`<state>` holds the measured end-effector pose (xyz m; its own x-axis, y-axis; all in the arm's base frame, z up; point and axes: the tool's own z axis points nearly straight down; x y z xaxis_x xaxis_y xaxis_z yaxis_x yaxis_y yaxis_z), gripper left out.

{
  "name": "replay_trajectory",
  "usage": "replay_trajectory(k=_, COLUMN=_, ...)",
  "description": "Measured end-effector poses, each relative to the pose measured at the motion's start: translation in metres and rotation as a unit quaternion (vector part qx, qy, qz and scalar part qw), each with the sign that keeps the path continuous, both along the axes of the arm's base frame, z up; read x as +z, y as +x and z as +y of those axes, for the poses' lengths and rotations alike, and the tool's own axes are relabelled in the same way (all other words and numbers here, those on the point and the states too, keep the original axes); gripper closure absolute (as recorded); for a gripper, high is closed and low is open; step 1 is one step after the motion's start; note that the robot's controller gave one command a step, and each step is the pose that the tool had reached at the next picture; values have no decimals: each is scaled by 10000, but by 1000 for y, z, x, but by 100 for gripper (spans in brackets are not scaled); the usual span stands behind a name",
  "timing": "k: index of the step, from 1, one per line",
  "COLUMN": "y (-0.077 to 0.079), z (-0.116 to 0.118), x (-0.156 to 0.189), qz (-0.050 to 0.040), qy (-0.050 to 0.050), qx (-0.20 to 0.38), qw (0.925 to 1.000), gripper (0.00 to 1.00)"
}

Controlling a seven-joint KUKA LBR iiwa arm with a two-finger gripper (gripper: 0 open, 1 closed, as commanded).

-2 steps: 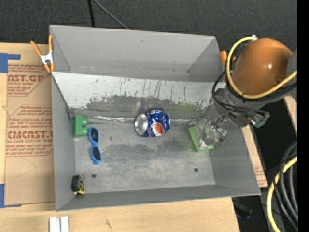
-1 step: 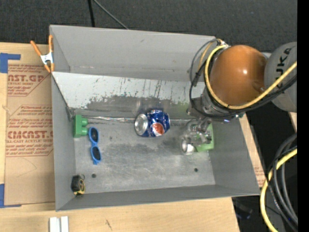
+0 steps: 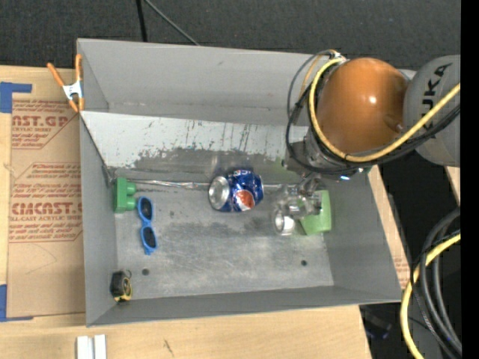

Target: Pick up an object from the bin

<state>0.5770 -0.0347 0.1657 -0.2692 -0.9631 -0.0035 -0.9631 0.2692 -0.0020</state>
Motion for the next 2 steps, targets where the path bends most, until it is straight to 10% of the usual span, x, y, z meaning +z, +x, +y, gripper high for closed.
replay_trajectory(k=1, y=-19, z=15, x=21, qz=9, qy=-5, qx=383, qw=9993, gripper=100)
replay_trajectory(k=2, y=13, z=8, x=33, qz=-9, qy=-6, qx=444, qw=9990, gripper=100)
